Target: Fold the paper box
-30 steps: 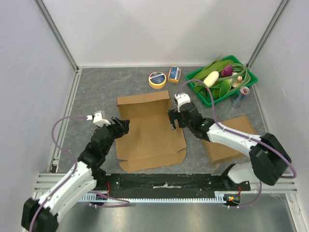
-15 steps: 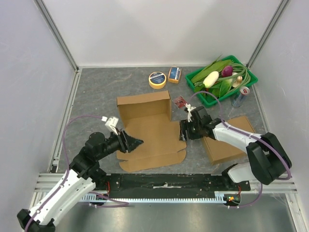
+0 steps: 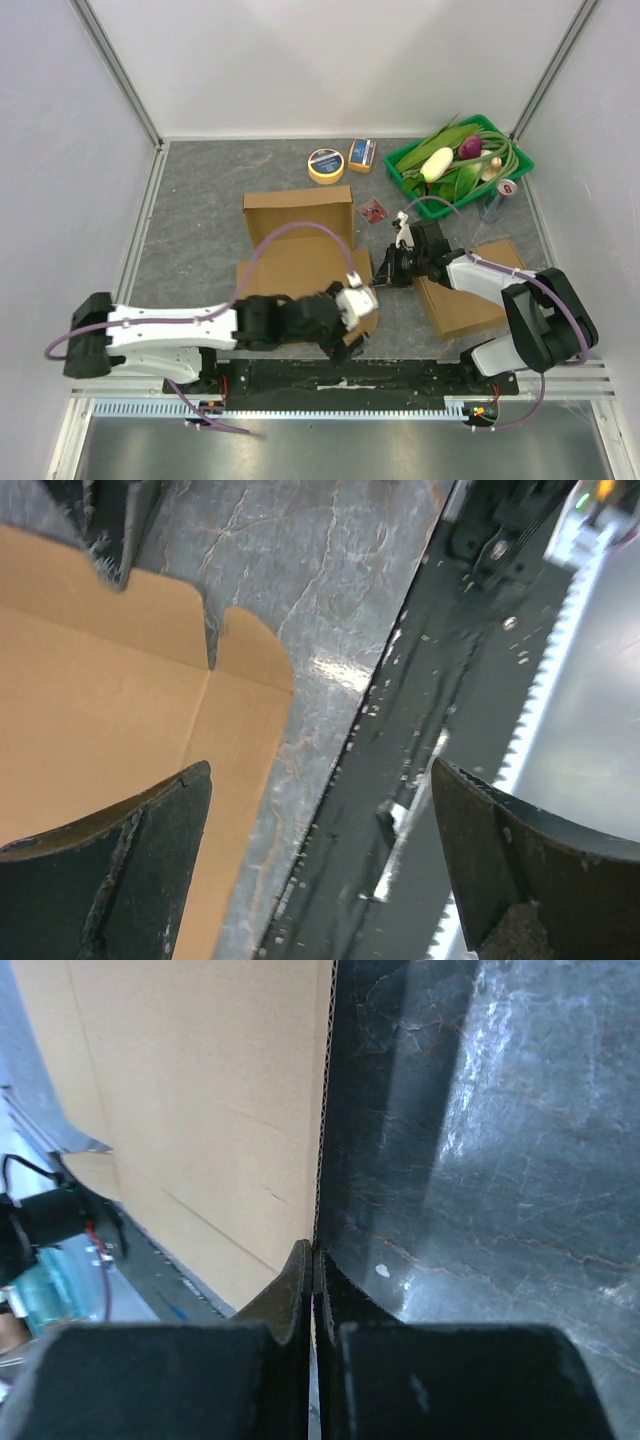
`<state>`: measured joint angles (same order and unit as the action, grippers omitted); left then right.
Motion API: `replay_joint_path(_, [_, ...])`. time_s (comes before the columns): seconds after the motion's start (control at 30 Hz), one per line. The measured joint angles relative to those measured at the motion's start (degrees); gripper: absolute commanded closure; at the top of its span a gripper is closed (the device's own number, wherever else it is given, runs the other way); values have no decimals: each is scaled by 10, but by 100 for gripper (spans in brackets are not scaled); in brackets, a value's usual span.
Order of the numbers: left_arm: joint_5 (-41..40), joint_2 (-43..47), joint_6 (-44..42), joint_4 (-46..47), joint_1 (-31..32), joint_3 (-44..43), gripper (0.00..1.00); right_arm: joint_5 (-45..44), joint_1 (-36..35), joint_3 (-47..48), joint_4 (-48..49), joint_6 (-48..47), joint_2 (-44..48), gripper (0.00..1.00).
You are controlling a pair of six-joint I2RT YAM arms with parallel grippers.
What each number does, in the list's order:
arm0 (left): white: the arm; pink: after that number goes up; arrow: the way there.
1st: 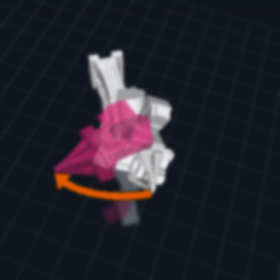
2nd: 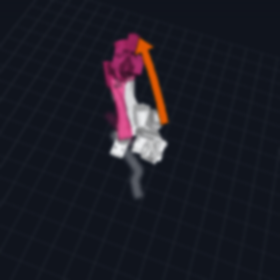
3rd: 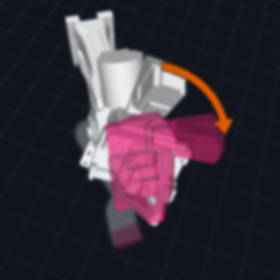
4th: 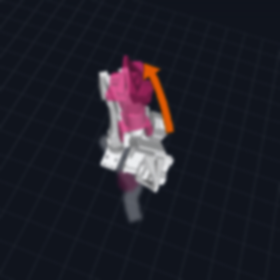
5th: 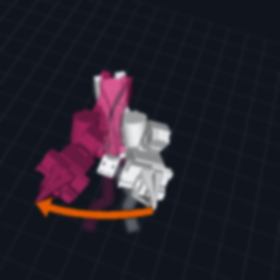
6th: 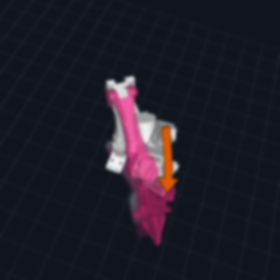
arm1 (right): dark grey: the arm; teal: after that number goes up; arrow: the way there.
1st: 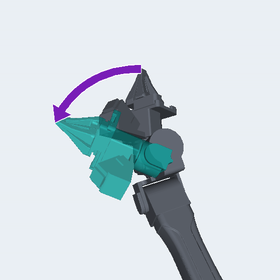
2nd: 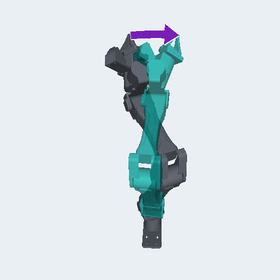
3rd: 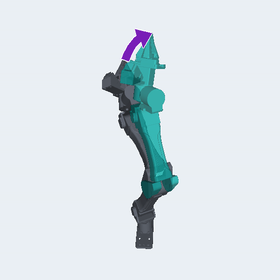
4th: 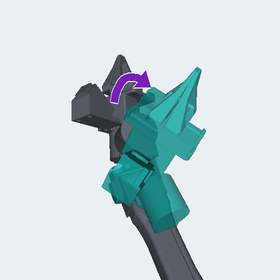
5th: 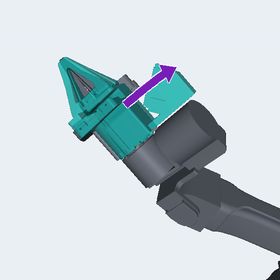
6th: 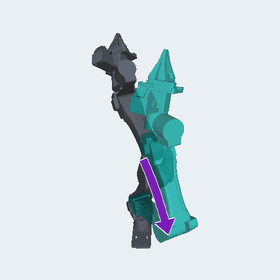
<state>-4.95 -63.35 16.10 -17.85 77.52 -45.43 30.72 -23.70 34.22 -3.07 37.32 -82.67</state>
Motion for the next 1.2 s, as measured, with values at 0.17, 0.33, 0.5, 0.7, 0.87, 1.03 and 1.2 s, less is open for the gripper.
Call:
replay_joint_path(0.17, [-116, -122, -125, -12, 80, -44, 2, 57, 25, 17, -28, 43, -16, 100])
replay_joint_path(0.33, [-202, -161, -204, -22, 86, -38, 2, 102, 39, 19, -49, 90, -17, 100])
replay_joint_path(0.5, [-229, -196, -246, -24, 88, -38, 2, 126, 52, 43, -97, 105, -13, 100])
replay_joint_path(0.7, [-236, -200, -268, -26, 94, -36, 16, 146, 63, 61, -134, 111, -10, 100])
replay_joint_path(0.87, [-286, -222, -287, -24, 97, -51, 90, 150, 63, 71, -157, 107, 3, 100])
replay_joint_path(1.03, [-302, -213, -292, -51, 91, -87, 98, 147, 65, 87, -180, 90, 17, 58])
replay_joint_path(1.2, [-288, -129, -256, -107, 66, -127, 98, 137, 86, 195, -221, 54, 19, 11])
